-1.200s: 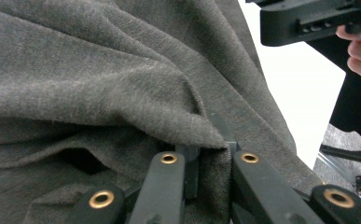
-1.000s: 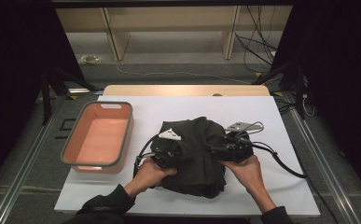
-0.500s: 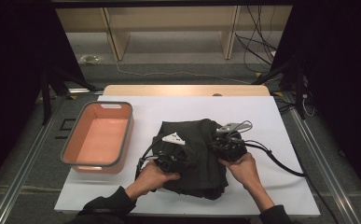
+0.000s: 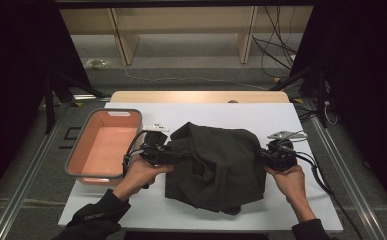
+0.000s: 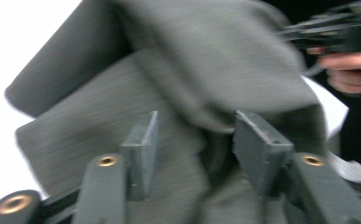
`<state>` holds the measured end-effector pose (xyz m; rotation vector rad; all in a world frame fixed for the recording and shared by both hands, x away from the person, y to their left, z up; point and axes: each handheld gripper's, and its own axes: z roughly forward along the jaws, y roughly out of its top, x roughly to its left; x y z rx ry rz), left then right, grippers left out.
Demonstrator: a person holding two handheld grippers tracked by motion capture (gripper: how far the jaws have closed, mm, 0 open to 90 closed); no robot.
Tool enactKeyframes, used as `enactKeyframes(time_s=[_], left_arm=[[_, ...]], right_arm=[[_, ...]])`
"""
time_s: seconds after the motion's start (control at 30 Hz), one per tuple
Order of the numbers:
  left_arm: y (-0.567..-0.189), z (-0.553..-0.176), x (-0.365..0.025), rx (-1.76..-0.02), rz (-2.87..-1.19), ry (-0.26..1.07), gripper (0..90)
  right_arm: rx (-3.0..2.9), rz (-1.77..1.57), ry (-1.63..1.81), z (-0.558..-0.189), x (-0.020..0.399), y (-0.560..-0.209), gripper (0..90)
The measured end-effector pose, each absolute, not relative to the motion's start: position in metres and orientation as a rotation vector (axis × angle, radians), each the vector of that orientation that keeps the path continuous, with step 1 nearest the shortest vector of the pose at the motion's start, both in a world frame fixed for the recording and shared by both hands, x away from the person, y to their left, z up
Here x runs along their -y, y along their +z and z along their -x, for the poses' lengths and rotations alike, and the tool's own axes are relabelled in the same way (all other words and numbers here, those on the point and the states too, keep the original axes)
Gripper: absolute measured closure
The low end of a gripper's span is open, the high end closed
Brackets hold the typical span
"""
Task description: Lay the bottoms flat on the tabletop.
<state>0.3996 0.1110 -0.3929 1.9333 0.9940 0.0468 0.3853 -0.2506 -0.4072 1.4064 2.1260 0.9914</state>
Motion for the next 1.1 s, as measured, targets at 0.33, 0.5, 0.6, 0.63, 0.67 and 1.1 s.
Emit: enactKeyframes(time_s=[0.33, 0.5, 0.6, 0.63, 0.67, 1.1], left_arm=[[-0.411, -0.41, -0.109, -1.101, -1.989, 0.134, 27.9], [-0.43, -0.42, -0.108, -1.15, -2.001, 0.113, 25.8], [-0.445, -0.427, -0.106, -1.129, -1.965, -0.024, 39.9], [-0.448, -0.428, -0.105, -1.123, -1.957, -0.055, 54.5], [-0.45, -0.427, -0.103, -1.114, -1.959, -0.083, 63.9], [-0.436, -0.42, -0.103, -1.054, -1.982, 0.006, 88.9]], right_arm=[[-2.031, -1.509, 0.922, -0.387, 0.288, -0.412, 89.2], [-2.026, -1.541, 0.898, -0.388, 0.298, -0.417, 88.9], [-2.05, -1.551, 0.89, -0.39, 0.297, -0.422, 85.4], [-2.05, -1.562, 0.894, -0.39, 0.295, -0.422, 79.4], [-2.05, -1.572, 0.904, -0.391, 0.294, -0.422, 74.2], [-2.115, -1.445, 1.073, -0.381, 0.246, -0.389, 36.2]])
